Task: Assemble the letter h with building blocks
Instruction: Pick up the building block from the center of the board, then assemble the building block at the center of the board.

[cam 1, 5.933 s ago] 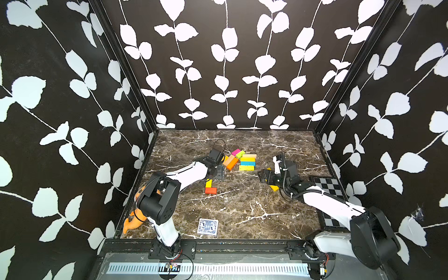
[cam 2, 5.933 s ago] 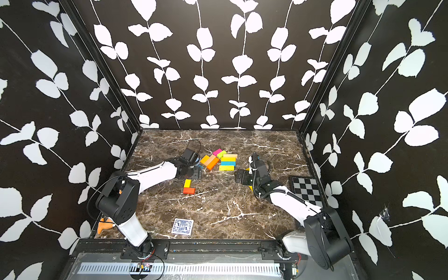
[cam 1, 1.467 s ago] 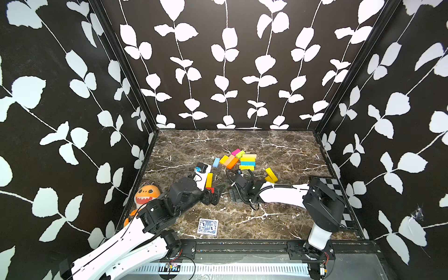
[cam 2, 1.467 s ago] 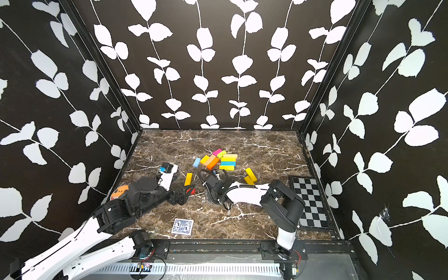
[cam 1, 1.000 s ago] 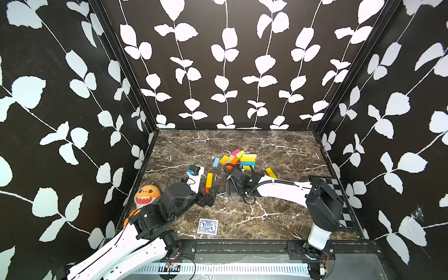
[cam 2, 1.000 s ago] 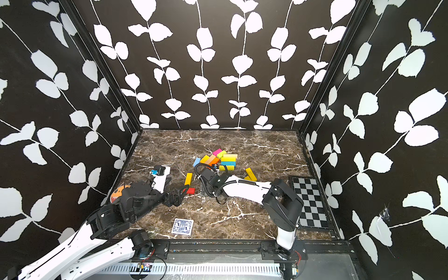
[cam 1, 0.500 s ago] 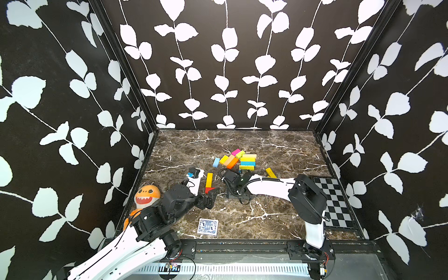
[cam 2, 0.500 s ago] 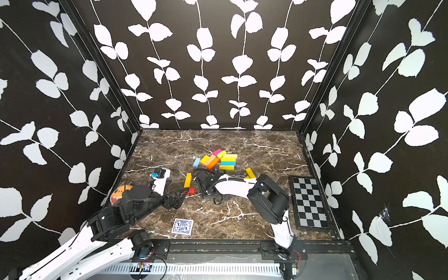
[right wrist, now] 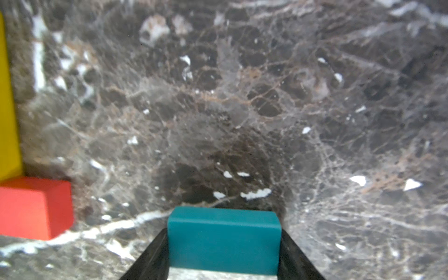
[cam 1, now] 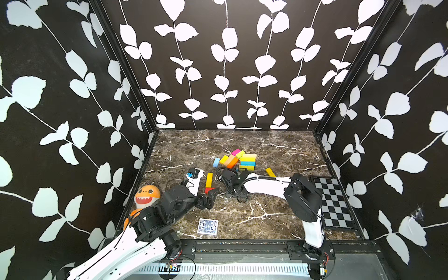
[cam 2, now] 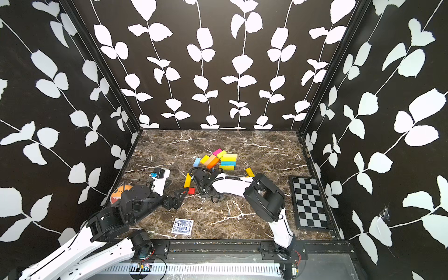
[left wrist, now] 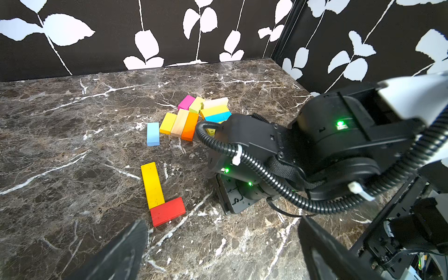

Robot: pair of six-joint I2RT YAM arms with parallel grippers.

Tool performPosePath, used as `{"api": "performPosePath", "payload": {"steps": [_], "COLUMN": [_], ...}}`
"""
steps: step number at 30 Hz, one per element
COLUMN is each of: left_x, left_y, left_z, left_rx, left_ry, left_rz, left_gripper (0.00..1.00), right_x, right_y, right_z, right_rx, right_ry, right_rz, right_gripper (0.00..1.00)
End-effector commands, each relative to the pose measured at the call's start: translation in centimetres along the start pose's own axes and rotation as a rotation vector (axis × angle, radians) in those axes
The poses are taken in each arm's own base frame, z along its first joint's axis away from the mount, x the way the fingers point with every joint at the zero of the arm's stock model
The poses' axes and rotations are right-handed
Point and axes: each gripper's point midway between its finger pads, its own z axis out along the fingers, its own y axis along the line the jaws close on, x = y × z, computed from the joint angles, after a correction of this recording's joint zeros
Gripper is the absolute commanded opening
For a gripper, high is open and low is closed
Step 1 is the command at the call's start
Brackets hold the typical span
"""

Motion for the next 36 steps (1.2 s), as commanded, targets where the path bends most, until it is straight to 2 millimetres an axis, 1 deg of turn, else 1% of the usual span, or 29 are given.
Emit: {"api": "performPosePath", "payload": {"steps": [1, 3, 5, 9, 18, 26, 36], "left_x": [-0.1, 0.0, 0.1, 0.1, 0.1, 0.2, 0.1], "left_y": [-0.3, -0.3, -0.3, -0.3, -0.3, -0.3, -0.2], "left_z": [0.1, 0.1, 0.2, 0.2, 0.2, 0.2, 0.1], "left_rx": [0.015, 0.016, 0.016, 0.015, 0.013, 0.012, 0.012], "left_ry": [-0.008, -0.006, -0.002, 0.001, 0.002, 0.003, 0.001], "left_rz": [-0.004, -0.003, -0.003, -0.002, -0.001, -0.001, -0.002], "left_gripper": [0.99, 0.99, 0.99, 0.99, 0.99, 0.99, 0.99], "right_x": [-0.5, -0.9, -1.3, -1.5, -1.5, -1.1, -1.2], "right_y": [0.8, 1.3, 2.2, 3.9, 5.7, 6.1, 6.5], "right_z": [-0.3, -0.5, -0.8, -1.0, -0.7, -0.2, 0.4], "right_rx": [-0.002, -0.013, -0.038, -0.063, -0.1, -0.105, -0.107], "right_ry": [-0.019, -0.034, -0.047, -0.045, -0.041, -0.028, -0.025], "right_rz": [-0.003, 0.0, -0.001, -0.021, -0.034, -0.036, -0.041], "right_gripper": [0.53, 0.53, 0.53, 0.54, 0.56, 0.58, 0.6]}}
